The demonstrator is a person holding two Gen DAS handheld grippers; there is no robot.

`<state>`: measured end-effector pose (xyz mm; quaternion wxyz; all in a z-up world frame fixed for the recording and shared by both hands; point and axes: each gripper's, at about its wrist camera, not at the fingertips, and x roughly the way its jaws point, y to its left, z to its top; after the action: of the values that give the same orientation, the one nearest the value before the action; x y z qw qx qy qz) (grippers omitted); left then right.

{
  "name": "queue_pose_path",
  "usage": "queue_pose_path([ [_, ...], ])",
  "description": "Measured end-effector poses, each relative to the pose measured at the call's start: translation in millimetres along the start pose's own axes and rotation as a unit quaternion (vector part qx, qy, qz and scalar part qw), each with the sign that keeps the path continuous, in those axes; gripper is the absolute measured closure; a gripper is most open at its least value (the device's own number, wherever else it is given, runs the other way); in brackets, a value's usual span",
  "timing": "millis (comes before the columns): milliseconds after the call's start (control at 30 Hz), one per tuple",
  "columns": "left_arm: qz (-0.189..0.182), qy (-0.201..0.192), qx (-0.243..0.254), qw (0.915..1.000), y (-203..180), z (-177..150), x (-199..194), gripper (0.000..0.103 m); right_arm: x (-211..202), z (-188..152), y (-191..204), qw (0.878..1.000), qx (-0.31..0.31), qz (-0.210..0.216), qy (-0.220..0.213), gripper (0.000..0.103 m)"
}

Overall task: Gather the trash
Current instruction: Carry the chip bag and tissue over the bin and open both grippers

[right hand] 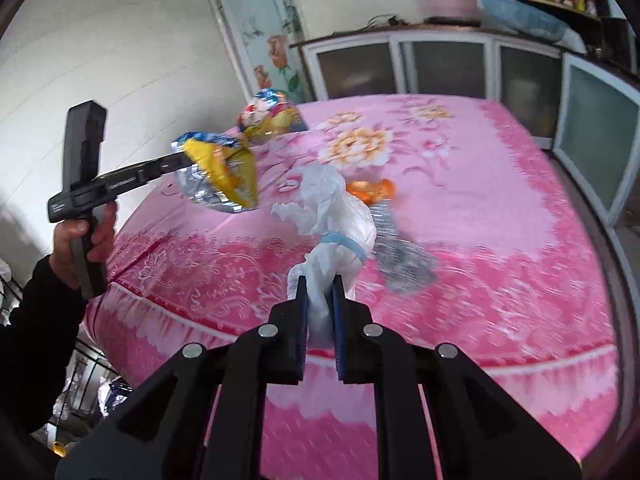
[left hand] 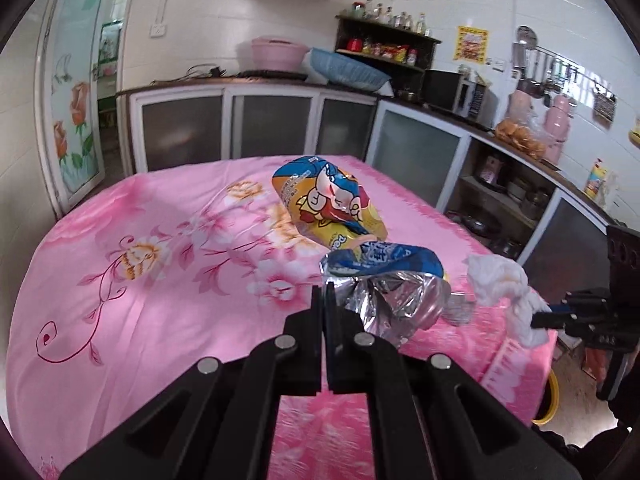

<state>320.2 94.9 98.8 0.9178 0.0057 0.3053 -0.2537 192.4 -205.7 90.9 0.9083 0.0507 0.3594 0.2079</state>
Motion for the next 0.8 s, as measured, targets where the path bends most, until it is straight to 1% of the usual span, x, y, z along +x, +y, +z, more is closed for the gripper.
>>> queue_pose_path([
  [67, -0.009, -0.005, 0.013, 0.9999, -19, 0, -9, 0.102, -20, -7, -14, 1.0, 0.013, -0.015, -0.008, 0.093],
  [167, -0.03, -0.008, 0.033, 0.999, -54, -1, -14, 0.102, -55, -22, -38, 0.998, 0.034, -0.05, -0.025, 0.093],
  [300, -0.071, -0.003, 0.063, 0.9955, -107, -3, -10, 0.102, -102, -48, -73, 0.992, 0.073, -0.095, -0.045, 0.093],
  [333, -0.086, 0.0, 0.074, 0.9935, -126, -4, -6, 0.102, -110, -53, -80, 0.99, 0.082, -0.104, -0.048, 0.093],
  [400, -0.11, 0.006, 0.09, 0.9898, -154, -6, 1, 0.102, -136, -71, -100, 0.984, 0.105, -0.13, -0.055, 0.093],
  [433, -0.128, 0.01, 0.103, 0.9863, -176, -7, 6, 0.102, -147, -80, -109, 0.981, 0.116, -0.141, -0.058, 0.093],
  [533, -0.164, 0.019, 0.126, 0.9783, -220, -12, 20, 0.102, -178, -106, -132, 0.972, 0.147, -0.171, -0.066, 0.093],
  [567, -0.186, 0.023, 0.138, 0.9726, -243, -14, 25, 0.102, -186, -113, -138, 0.969, 0.154, -0.179, -0.068, 0.093],
  [633, -0.207, 0.028, 0.153, 0.966, -272, -19, 33, 0.102, -201, -131, -148, 0.963, 0.171, -0.197, -0.071, 0.093],
  [700, -0.232, 0.038, 0.174, 0.9562, -311, -26, 44, 0.102, -216, -151, -159, 0.955, 0.186, -0.22, -0.072, 0.093],
  [733, -0.242, 0.044, 0.18, 0.9525, -322, -28, 49, 0.102, -221, -161, -165, 0.951, 0.195, -0.227, -0.071, 0.093],
  [800, -0.266, 0.061, 0.197, 0.9417, -358, -39, 62, 0.102, -231, -184, -179, 0.943, 0.217, -0.244, -0.065, 0.093],
])
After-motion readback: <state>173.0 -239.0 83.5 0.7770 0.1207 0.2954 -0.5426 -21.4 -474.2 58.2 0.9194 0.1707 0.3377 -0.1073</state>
